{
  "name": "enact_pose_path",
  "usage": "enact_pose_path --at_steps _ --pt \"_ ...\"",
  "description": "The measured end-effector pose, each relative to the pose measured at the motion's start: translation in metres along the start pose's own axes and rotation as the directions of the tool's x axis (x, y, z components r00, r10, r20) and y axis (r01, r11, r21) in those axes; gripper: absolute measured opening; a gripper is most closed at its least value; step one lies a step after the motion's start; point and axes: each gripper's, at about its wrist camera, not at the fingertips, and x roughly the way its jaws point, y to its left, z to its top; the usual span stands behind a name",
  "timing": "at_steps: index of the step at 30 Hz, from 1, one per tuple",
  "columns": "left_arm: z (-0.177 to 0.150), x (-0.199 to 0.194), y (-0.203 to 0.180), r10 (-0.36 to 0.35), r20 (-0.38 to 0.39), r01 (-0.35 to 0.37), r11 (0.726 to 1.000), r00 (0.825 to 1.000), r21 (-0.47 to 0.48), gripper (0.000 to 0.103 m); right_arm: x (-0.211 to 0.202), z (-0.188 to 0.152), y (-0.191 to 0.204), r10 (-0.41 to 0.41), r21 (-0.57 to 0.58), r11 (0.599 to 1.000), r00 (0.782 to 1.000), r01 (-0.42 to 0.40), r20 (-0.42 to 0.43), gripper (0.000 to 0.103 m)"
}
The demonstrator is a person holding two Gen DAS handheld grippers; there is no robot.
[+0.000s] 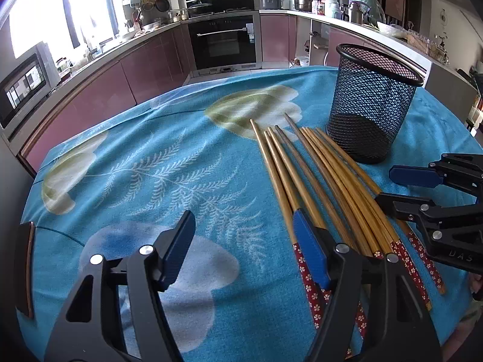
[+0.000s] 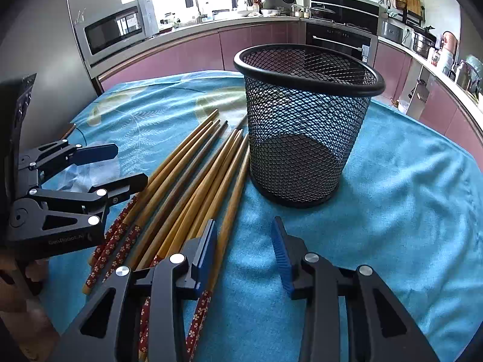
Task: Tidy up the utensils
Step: 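Lower both grippers toward the pile of red-tipped wooden chopsticks, then grasp one chopstick with the left gripper while the right gripper grasps another and lifts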
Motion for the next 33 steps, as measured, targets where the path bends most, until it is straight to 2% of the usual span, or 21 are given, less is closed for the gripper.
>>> enact_pose_path --at_steps 8,13,14,16,19,26,33 --pt "0.012 0.019 -0.007 -0.05 -0.048 0.052 0.998 0.998 0.029 0.053 0.007 0.009 0.002 -0.008 -0.015 1.0 1.0 0.008 -0.009 0.026" --pt "0.018 0.025 -0.004 -0.099 -0.061 0.1 0.995 0.993 0.006 0.035 0.009 0.011 0.002 0.01 -0.015 1.0 1.0 -0.01 -0.005 0.014" --pt "0.02 0.027 -0.005 -0.105 -0.064 0.105 0.994 0.992 -0.001 0.032 0.008 0.011 0.002 0.023 -0.012 1.0 1.0 -0.023 -0.006 0.009" --pt "0.021 0.027 -0.007 -0.111 -0.063 0.111 0.994 0.992 -0.002 0.019 0.008 0.011 0.002 0.031 -0.004 1.0 1.0 -0.031 -0.006 0.008" --pt "0.022 0.027 -0.009 -0.119 -0.062 0.118 0.993 0.991 -0.02 0.009 0.004 0.011 0.0 0.061 0.014 0.998 0.998 -0.061 -0.002 0.006" --pt "0.019 0.005 0.003 -0.149 -0.019 0.147 0.986 0.989 -0.083 0.008 -0.021 0.01 -0.004 0.098 0.002 0.995 0.994 -0.098 0.05 0.006" --pt "0.027 -0.046 0.021 -0.231 0.095 0.242 0.962 0.968 -0.123 0.008 -0.061 0.019 -0.011 0.156 0.0 0.987 0.975 -0.158 0.156 0.006"
